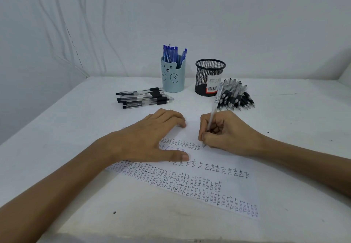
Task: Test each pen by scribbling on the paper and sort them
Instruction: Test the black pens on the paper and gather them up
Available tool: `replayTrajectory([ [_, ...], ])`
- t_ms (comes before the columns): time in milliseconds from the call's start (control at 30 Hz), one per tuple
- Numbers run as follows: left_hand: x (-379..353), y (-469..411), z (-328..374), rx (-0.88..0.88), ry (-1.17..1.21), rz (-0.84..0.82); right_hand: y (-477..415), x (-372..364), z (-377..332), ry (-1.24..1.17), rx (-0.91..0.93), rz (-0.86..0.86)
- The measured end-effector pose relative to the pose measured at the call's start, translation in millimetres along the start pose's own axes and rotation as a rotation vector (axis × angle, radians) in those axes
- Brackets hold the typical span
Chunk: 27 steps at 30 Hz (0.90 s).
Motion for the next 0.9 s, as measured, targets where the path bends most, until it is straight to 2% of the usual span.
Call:
replayTrajectory([
  [467,0.4,0.1,1.1,-0.002,0.005,0.008,-1.4,0.6,4.1,0.060,-0.005,0.017],
  [733,2.4,0.9,3.0,-0.009,-0.003,0.001,-5.4,14.4,16.9,-0.318,-0.130,0.140],
  [900,3.2,0.6,0.0,-0.013,-0.003,-0.010,-7.2,15.8,16.2,-0.337,-0.068,0.160],
])
Point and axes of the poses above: each hand's wrist, its own y-axis away from the middle knuckle, its own x-axis out of the back of the hand, z = x × y, the point moved 9 cm from there along -y, towards the middle knuckle, and after that the axes turned 4 degrees about x, right-handed, at the moved point
